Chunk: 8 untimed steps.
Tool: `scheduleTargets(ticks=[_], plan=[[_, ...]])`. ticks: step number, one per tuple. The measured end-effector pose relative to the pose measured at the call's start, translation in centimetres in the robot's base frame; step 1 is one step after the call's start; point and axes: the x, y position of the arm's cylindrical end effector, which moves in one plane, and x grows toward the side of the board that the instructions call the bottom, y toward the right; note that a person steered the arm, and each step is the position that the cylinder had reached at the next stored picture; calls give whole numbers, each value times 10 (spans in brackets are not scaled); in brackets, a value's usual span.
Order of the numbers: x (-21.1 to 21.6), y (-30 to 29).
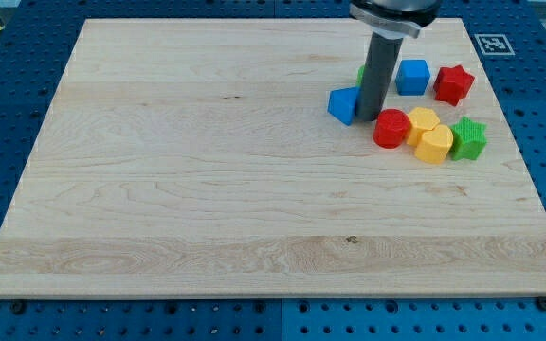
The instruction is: Push the blue triangle slightly up and then right
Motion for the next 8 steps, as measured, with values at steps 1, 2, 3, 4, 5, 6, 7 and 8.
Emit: scheduleTargets(ticks=[1, 2, 3, 4, 5, 6, 7, 8], plan=[[-10, -34], [-27, -49], [-21, -53], [3, -73], [6, -100], [-14, -106], [-17, -85], [-18, -52]])
